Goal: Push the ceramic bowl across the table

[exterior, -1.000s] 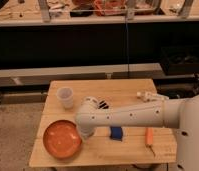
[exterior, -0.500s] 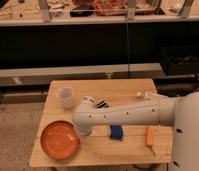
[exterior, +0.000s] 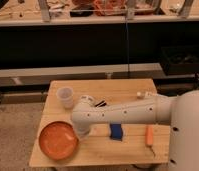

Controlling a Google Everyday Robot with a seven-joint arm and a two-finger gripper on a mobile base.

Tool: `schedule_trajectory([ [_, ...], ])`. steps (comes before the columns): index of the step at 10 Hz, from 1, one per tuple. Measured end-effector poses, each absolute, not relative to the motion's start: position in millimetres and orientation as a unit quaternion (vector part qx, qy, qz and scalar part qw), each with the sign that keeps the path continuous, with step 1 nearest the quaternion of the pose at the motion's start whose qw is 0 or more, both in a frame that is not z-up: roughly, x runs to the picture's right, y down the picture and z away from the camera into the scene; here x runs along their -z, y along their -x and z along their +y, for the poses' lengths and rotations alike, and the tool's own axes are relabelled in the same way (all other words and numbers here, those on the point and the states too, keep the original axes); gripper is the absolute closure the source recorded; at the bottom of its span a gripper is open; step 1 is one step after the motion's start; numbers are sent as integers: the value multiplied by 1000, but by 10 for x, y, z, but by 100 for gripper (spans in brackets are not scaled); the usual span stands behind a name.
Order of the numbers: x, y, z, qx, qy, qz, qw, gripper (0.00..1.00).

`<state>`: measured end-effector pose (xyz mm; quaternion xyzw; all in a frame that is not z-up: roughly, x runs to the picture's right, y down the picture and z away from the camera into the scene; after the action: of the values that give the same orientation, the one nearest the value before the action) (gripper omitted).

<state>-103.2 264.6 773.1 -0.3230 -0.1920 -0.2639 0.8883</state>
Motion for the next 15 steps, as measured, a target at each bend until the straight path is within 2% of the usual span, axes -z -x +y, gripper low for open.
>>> schedule_trajectory([
  [15, -7771, 1166, 2629, 279, 329, -213, 877, 100],
])
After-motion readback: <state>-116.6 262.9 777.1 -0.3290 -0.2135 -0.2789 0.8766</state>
